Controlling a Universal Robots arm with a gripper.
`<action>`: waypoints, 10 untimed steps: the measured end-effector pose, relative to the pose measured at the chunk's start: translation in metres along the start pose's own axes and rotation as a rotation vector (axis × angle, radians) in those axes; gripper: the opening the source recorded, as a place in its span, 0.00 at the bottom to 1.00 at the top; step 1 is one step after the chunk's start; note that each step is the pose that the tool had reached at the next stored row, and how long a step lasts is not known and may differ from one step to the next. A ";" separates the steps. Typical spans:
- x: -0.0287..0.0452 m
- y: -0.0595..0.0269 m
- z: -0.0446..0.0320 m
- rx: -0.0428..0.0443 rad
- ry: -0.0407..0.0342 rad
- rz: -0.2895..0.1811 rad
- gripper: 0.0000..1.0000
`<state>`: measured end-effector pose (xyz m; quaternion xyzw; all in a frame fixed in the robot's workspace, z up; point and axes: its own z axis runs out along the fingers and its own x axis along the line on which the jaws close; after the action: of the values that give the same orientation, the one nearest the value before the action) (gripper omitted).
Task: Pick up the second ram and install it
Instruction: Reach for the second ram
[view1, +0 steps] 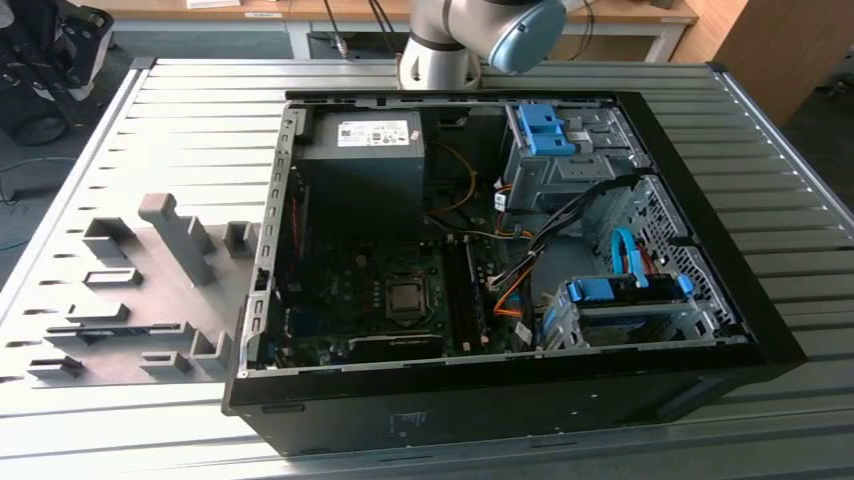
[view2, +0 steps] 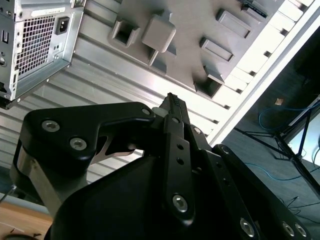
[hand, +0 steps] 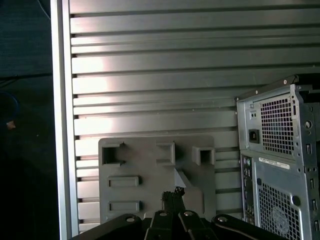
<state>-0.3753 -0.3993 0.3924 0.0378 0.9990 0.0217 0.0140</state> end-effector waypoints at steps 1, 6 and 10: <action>0.0001 0.0000 0.0000 0.0000 0.0000 0.000 0.11; 0.0019 -0.0039 0.0001 0.0000 0.0001 0.000 0.11; 0.0061 -0.0131 0.0005 -0.0001 -0.0001 0.000 0.11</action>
<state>-0.3824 -0.4118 0.3912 0.0379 0.9989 0.0218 0.0140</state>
